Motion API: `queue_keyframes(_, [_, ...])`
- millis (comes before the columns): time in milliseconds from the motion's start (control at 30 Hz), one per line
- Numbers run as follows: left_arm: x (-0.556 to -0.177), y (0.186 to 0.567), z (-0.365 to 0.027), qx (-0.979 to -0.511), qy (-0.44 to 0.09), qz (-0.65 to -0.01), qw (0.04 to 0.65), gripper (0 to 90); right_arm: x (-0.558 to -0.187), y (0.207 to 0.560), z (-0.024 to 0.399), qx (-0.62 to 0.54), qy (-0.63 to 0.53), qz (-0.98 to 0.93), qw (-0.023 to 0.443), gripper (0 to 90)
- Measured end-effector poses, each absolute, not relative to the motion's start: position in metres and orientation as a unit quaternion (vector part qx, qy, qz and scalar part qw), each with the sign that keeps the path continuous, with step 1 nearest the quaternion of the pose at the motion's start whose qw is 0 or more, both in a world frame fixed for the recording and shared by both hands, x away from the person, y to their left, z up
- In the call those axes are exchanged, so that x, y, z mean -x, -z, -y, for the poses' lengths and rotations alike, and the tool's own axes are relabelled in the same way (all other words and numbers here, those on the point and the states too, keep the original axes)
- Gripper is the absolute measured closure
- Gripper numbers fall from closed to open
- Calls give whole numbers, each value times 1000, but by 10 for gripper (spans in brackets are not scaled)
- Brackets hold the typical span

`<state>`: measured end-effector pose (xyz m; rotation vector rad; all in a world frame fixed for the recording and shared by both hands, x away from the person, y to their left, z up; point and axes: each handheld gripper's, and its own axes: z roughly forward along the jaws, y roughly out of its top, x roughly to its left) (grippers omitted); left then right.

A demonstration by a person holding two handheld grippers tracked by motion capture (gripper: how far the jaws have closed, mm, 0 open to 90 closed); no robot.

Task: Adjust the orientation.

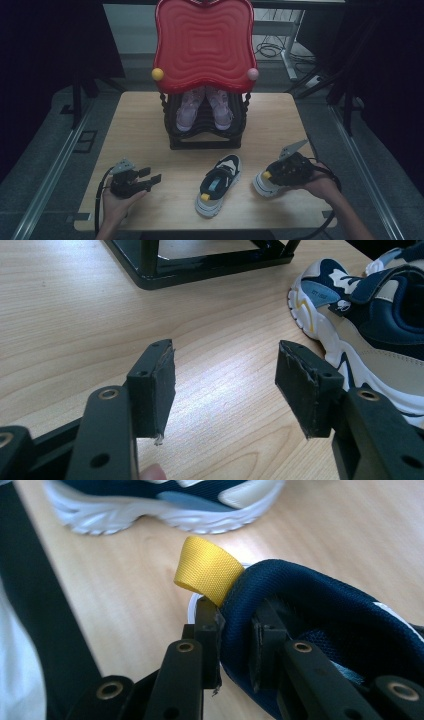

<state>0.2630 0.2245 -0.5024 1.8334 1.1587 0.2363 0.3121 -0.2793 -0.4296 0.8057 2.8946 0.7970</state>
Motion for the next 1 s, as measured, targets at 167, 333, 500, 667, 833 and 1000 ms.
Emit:
queue_keyframes(167, [-263, 503, -225, -746, -96, -471, 461, 415, -300, 434, 276, -217, -263, -940, -3, 778])
queue_keyframes(333, [-263, 503, -224, -746, -96, -471, 461, 415, -295, 436, 278, -202, -265, -943, -8, 776])
queue_keyframes(500, [-263, 503, -224, -746, -96, -471, 460, 415, -292, 438, 281, -196, -270, -943, -19, 767])
queue_keyframes(667, [-263, 503, -224, -746, -96, -471, 461, 415, -292, 440, 281, -193, -271, -943, -25, 757])
queue_keyframes(833, [-263, 503, -224, -747, -96, -471, 460, 415, -291, 441, 282, -202, -278, -939, -25, 726])
queue_keyframes(1000, [-263, 502, -224, -745, -96, -471, 462, 415, -288, 434, 291, -222, -304, -926, -20, 657])
